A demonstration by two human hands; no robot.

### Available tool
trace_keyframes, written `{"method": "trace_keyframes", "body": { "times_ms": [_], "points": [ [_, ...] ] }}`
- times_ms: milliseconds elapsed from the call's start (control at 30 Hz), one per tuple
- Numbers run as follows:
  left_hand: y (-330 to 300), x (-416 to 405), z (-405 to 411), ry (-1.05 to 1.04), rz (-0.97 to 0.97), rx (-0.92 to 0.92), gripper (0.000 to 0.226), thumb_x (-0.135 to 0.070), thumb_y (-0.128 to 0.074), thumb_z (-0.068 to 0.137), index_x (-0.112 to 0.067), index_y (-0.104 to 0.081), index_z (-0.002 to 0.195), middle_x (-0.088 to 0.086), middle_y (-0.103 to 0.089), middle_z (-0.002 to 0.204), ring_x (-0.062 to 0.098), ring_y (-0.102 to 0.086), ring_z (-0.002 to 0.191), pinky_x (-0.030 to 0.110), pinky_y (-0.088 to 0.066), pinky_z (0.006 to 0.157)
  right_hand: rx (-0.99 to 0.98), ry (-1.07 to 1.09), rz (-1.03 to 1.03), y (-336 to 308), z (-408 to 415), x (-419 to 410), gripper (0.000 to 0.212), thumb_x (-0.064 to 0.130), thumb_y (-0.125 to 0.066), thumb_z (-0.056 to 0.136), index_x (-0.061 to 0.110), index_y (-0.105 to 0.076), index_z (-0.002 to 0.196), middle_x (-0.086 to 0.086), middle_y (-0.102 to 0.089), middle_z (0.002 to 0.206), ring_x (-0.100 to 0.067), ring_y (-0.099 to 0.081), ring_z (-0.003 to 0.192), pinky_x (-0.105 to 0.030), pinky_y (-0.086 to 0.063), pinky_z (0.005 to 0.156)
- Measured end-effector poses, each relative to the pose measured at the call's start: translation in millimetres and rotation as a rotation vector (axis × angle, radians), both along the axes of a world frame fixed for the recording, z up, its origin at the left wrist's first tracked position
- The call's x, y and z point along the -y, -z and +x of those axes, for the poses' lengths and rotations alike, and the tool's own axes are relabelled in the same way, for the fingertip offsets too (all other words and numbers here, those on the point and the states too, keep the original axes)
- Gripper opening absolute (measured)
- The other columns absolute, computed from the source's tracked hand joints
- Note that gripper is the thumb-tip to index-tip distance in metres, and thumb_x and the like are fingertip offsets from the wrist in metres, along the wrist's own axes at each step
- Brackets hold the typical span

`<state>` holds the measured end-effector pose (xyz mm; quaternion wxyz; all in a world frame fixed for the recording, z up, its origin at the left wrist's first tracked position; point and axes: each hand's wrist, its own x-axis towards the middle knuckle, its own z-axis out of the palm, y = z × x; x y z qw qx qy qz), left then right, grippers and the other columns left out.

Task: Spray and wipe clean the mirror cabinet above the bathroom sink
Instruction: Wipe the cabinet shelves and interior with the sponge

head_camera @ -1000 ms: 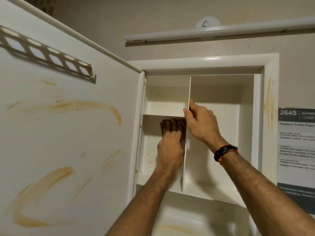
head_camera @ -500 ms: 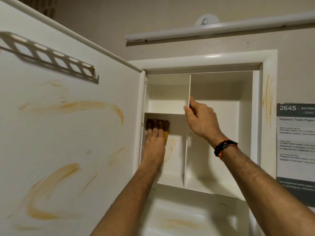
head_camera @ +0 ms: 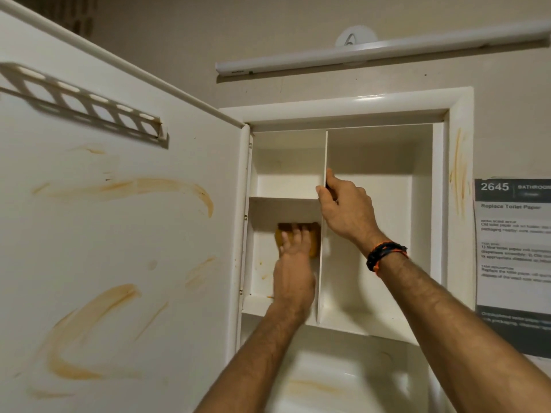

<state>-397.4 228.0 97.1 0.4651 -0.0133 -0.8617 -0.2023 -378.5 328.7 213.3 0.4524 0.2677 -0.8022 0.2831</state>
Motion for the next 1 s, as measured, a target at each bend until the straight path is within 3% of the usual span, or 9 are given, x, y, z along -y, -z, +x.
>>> {"method": "trace_keyframes", "body": {
  "times_ms": [67,200,300,600,733,867,1000],
  "points": [
    [3.8,-4.1,-0.8,-0.004,-0.129,0.012,0.095,0.008,-0.059,0.085,-0.018,-0.001,0.156,0.003,0.004,0.165,0.027,0.003,0.151,0.037,-0.039,0.110,-0.001,-0.004,-0.006,0.2,-1.3,-0.6,0.029,0.031,-0.040,0.102,0.012,-0.053,0.120,0.004,-0.053,0.072,-0.026,-0.052,0.076,-0.031,-0.037,0.068],
    [6.5,13.5,-4.3,-0.020,-0.312,0.064,0.093,0.012,-0.049,0.086,-0.017,0.005,0.156,0.002,0.014,0.164,0.027,0.008,0.151,0.035,-0.050,0.097,-0.002,-0.019,-0.006,-0.3,-2.3,-0.6,0.032,0.032,-0.040,0.103,0.014,-0.053,0.125,0.004,-0.055,0.073,-0.025,-0.055,0.078,-0.032,-0.040,0.069],
    [8.0,28.7,-4.8,-0.072,-0.400,0.094,0.101,0.010,-0.056,0.084,-0.017,0.011,0.155,0.002,0.016,0.163,0.027,0.009,0.151,0.036,-0.052,0.092,-0.004,-0.030,-0.009,0.3,-1.6,0.0,0.034,0.033,-0.039,0.103,0.015,-0.052,0.129,0.004,-0.056,0.076,-0.025,-0.056,0.079,-0.033,-0.045,0.071],
    [14.0,40.1,-6.2,-0.169,-0.132,0.137,0.106,0.003,-0.063,0.085,-0.016,0.017,0.153,0.002,0.019,0.162,0.030,0.006,0.151,0.041,-0.044,0.105,-0.001,-0.029,0.009,-0.2,-1.2,-0.7,0.034,0.032,-0.038,0.103,0.014,-0.051,0.129,0.006,-0.053,0.072,-0.026,-0.055,0.081,-0.035,-0.046,0.073],
    [23.1,46.4,-3.4,-0.210,-0.053,0.151,0.098,0.002,-0.058,0.090,-0.014,0.015,0.153,0.004,0.015,0.163,0.027,0.001,0.151,0.039,-0.031,0.114,-0.017,-0.014,-0.010,0.8,-4.1,-0.6,0.034,0.032,-0.039,0.103,0.012,-0.052,0.128,0.007,-0.051,0.070,-0.023,-0.051,0.075,-0.029,-0.035,0.068],
    [25.6,34.5,0.5,-0.166,0.089,0.154,0.086,0.009,-0.044,0.092,-0.017,0.007,0.156,0.001,0.008,0.164,0.026,-0.004,0.151,0.038,-0.036,0.112,-0.023,-0.018,-0.008,1.4,-3.2,0.1,0.033,0.032,-0.039,0.103,0.013,-0.052,0.127,0.003,-0.054,0.075,-0.024,-0.053,0.077,-0.031,-0.040,0.070],
    [19.6,16.3,5.4,-0.129,0.131,0.177,0.088,0.010,-0.047,0.090,-0.017,0.004,0.156,0.003,0.005,0.164,0.028,-0.009,0.151,0.041,-0.039,0.110,-0.034,-0.016,-0.006,1.7,-4.0,0.1,0.031,0.032,-0.039,0.103,0.012,-0.053,0.123,0.003,-0.053,0.074,-0.025,-0.053,0.076,-0.033,-0.042,0.069]
  ]
}}
